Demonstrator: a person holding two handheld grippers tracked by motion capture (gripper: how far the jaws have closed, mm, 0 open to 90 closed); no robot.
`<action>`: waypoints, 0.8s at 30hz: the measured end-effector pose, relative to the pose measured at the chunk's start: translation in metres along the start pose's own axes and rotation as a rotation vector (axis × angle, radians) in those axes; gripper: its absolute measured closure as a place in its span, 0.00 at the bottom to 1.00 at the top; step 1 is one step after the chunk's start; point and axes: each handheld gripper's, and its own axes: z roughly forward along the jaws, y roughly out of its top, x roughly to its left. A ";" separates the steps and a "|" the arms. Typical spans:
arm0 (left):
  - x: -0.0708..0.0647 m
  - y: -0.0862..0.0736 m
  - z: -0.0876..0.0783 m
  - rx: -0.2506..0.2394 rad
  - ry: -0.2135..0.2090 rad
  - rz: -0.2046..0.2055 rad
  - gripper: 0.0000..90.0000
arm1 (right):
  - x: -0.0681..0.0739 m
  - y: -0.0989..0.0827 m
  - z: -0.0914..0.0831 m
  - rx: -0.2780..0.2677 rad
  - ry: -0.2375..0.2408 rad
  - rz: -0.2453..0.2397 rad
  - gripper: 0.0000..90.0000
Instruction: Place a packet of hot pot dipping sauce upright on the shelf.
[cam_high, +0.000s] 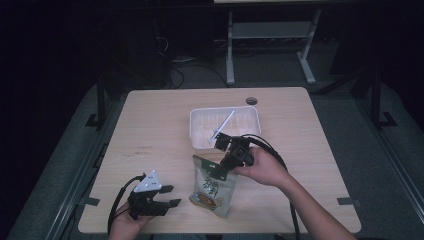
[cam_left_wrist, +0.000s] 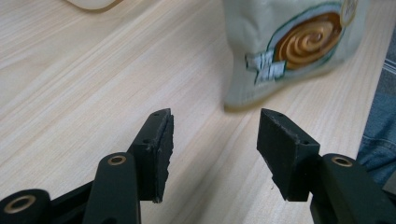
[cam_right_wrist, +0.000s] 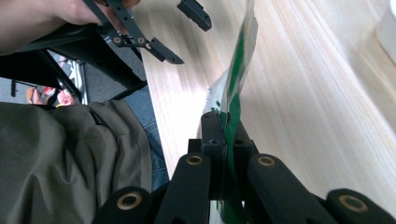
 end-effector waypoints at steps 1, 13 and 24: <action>0.000 0.000 0.000 0.002 0.004 0.002 0.50 | 0.002 -0.001 -0.002 -0.003 -0.004 -0.001 0.99; 0.003 -0.001 -0.002 -0.015 0.048 -0.005 0.47 | 0.018 -0.020 -0.036 -0.065 -0.089 0.061 0.99; 0.003 -0.001 -0.003 -0.018 0.087 -0.018 0.41 | 0.027 -0.029 -0.070 -0.089 -0.183 0.124 0.99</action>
